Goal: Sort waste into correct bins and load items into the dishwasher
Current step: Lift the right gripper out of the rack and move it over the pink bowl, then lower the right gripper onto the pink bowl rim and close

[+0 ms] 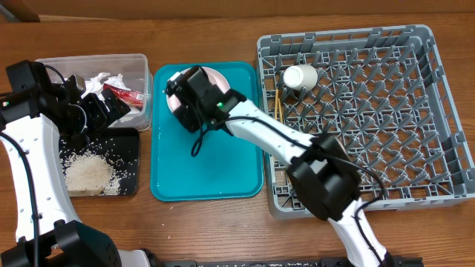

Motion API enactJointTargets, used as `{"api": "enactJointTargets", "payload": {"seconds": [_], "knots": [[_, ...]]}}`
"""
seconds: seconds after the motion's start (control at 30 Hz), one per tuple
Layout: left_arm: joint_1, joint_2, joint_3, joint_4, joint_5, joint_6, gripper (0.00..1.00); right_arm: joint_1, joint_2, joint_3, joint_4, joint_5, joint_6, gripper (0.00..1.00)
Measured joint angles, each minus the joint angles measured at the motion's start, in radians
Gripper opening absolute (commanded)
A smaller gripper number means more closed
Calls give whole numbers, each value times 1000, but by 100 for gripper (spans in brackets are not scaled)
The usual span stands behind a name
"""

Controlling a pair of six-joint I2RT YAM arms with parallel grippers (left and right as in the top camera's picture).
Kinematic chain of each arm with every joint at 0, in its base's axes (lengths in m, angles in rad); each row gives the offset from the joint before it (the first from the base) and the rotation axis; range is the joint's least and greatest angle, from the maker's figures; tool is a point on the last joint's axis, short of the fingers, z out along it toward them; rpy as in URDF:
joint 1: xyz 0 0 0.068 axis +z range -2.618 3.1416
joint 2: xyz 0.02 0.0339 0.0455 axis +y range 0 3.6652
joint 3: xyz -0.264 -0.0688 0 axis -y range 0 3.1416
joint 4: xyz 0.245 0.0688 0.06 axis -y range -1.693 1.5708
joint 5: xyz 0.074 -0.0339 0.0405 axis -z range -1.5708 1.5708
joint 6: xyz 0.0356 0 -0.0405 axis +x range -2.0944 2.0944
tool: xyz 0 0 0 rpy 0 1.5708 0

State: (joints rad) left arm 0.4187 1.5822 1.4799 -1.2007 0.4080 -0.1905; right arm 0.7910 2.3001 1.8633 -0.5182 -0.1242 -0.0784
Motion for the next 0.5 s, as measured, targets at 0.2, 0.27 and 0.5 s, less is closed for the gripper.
{"api": "enactJointTargets", "payload": {"seconds": [0.2,0.27,0.5], "knots": [[0,0,0,0,0,0,100,1,39,-1,66,1,-21,51],[0,0,0,0,0,0,100,1,39,-1,79,1,-26,50],[0,0,0,0,0,0,100,2,39,3,59,-21,-31,50]]}}
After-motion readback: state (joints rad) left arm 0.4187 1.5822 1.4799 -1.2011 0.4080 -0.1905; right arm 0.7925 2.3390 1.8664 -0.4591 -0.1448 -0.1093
